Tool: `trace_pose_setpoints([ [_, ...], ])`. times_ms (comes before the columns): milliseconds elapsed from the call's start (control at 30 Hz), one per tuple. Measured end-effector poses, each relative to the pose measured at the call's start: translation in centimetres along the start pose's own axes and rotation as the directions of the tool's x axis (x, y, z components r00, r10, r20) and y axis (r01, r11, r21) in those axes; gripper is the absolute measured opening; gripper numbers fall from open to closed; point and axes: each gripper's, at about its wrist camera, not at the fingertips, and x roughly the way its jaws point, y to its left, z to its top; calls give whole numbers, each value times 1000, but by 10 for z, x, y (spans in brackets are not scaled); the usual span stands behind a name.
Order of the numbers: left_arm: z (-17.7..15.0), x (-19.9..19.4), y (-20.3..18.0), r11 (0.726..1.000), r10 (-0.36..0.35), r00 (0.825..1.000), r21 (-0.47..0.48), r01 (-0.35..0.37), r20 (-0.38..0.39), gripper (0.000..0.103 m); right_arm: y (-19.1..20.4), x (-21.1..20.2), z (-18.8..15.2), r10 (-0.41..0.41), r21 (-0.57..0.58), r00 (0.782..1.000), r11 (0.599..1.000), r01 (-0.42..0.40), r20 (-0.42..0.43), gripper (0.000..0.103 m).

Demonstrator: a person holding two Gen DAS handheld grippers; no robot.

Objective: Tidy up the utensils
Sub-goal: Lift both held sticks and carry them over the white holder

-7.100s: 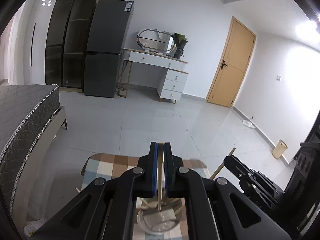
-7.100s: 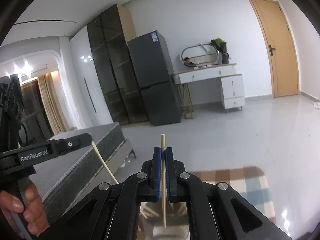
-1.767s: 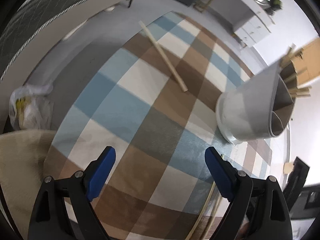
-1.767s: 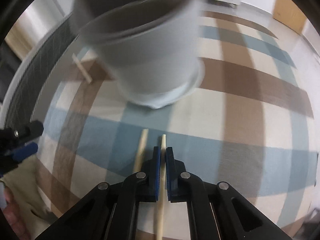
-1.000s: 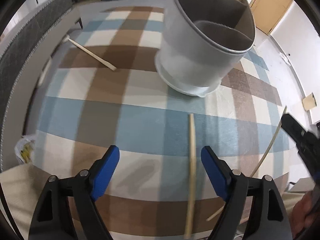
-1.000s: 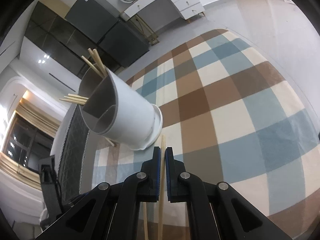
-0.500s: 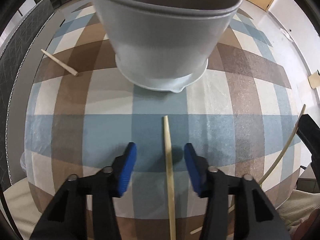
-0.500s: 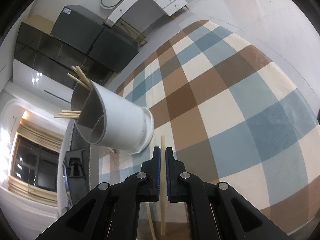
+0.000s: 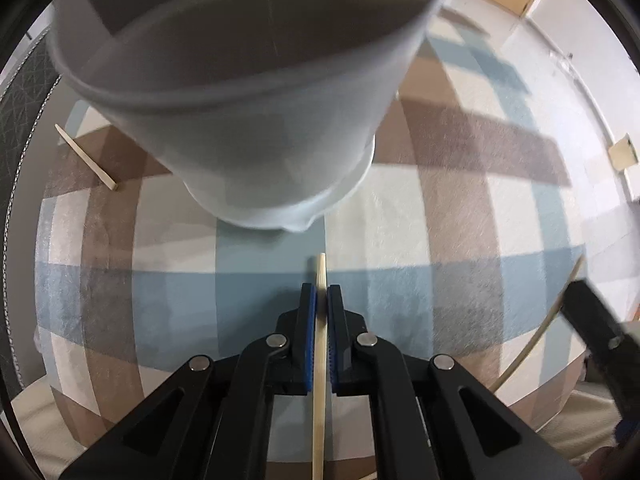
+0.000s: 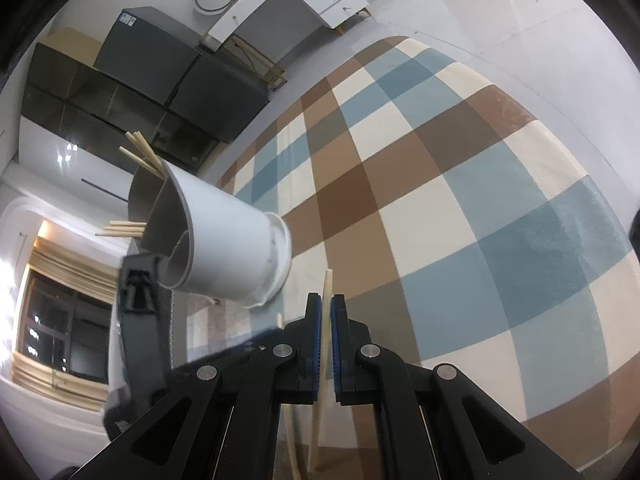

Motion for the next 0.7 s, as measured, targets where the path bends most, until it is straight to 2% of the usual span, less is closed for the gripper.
trace_pose_setpoints([
  [100, -5, -26, 3, 999, -40, 995, -6, 40, 91, 1, 3, -4, -1, 3, -23, 1000, 1000, -3, 12, 4],
  [200, -16, -55, 9, 998, -58, 979, 1, 59, 196, 1, 16, -9, -5, -2, -89, 999, 996, 6, 42, 4],
  [367, -30, -94, 25, 996, -78, 938, -23, 91, 338, 1, 40, -26, -15, 2, -213, 992, 977, 24, 123, 4],
  [533, -38, -109, 35, 991, -111, 904, -22, 132, 413, 1, 61, -36, -25, 0, -293, 983, 954, 55, 183, 4],
  [600, -42, -113, 33, 995, -83, 909, -14, 97, 409, 1, 70, -38, -29, -11, -318, 978, 945, 78, 208, 4],
  [700, -43, -111, 32, 994, -101, 913, -1, 110, 395, 1, 82, -39, -32, -2, -351, 972, 932, 87, 237, 4],
])
